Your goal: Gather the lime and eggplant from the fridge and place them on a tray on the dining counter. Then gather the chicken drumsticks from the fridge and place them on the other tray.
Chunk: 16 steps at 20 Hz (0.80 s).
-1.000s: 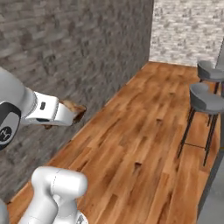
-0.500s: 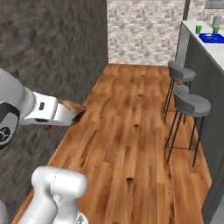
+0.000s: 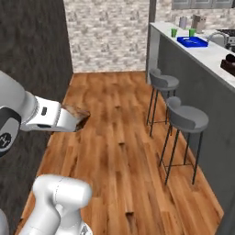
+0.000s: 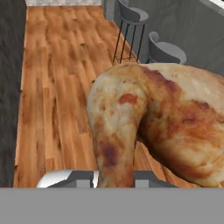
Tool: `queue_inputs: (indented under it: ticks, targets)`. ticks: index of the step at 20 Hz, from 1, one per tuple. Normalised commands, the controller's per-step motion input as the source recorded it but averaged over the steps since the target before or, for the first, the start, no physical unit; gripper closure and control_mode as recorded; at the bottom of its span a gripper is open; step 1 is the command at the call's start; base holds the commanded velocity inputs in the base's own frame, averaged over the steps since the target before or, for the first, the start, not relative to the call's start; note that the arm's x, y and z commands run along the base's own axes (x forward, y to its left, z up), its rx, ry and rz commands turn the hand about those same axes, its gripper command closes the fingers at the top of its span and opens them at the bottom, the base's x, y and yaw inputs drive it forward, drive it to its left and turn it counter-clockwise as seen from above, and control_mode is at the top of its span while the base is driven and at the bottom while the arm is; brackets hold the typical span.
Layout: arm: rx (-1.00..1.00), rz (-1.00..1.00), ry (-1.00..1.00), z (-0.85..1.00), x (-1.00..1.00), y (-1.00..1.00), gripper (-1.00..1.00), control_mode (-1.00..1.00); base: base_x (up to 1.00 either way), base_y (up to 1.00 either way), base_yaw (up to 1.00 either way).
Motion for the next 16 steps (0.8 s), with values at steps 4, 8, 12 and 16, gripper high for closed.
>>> queue_inputs:
  ticks: [4, 8, 12, 16]
  targets:
    - [0.00, 0.00, 0.00, 0.00, 0.00, 0.00, 1.00, 1.00, 0.99, 0.66, -0.45]
    - [0.00, 0.00, 0.00, 0.00, 0.00, 0.00, 1.00, 1.00, 0.99, 0.72, -0.46]
    - [0.00, 0.00, 0.00, 0.00, 0.00, 0.00, 1.00, 1.00, 0.99, 0.76, -0.46]
    - [0.00, 0.00, 0.00, 0.00, 0.00, 0.00, 1.00, 1.00, 0.89, 0.82, -0.48]
